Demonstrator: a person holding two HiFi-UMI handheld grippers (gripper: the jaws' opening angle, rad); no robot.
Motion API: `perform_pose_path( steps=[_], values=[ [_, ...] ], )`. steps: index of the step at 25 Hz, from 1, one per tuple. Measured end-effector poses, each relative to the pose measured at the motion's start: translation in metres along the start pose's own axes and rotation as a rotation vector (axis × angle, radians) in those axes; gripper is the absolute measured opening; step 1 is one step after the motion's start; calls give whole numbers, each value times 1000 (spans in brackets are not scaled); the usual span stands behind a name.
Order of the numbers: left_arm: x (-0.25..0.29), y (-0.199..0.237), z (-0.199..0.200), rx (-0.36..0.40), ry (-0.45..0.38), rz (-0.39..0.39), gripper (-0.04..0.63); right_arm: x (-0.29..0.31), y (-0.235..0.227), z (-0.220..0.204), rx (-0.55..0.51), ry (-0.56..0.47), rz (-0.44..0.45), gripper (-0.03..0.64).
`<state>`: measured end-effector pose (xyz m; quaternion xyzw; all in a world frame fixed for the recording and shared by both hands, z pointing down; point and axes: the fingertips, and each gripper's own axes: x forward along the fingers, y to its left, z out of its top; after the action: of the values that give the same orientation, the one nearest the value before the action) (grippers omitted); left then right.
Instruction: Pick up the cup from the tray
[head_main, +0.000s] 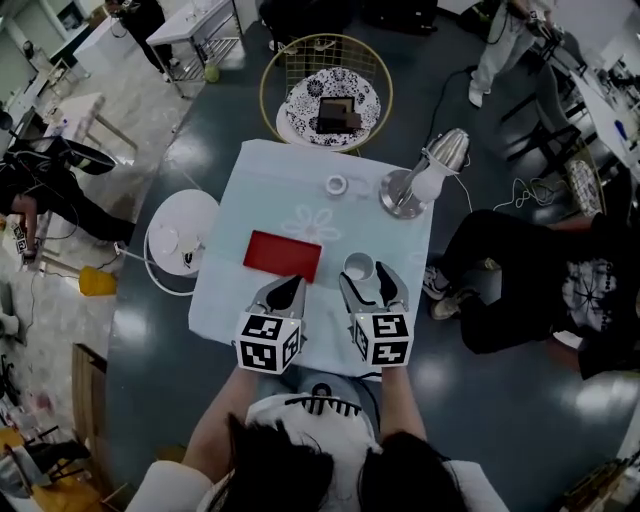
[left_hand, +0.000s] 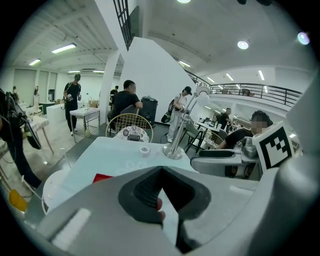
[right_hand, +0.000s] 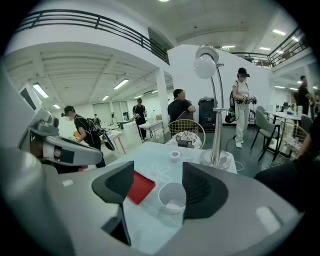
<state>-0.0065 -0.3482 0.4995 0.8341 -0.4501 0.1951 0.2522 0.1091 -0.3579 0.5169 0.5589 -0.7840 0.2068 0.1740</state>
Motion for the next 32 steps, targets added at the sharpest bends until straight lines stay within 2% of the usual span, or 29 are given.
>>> perform_pose_path(
  steps=[7,11,19,32],
  values=[
    [-17,-18,4,29,-45,-43,0,-26,29,14,-50,-55,-6,222],
    [-29,-27,7,43,-74,-65,0,-42,39,24,-42,-95,-32,30],
    [-40,-43,8,63,-106,-109,0,-60,54,25,-14,-120,-50,23],
    [-35,-49,9,60,-121,-120,0,-68,46,18,1,-94,-96,23]
  ],
)
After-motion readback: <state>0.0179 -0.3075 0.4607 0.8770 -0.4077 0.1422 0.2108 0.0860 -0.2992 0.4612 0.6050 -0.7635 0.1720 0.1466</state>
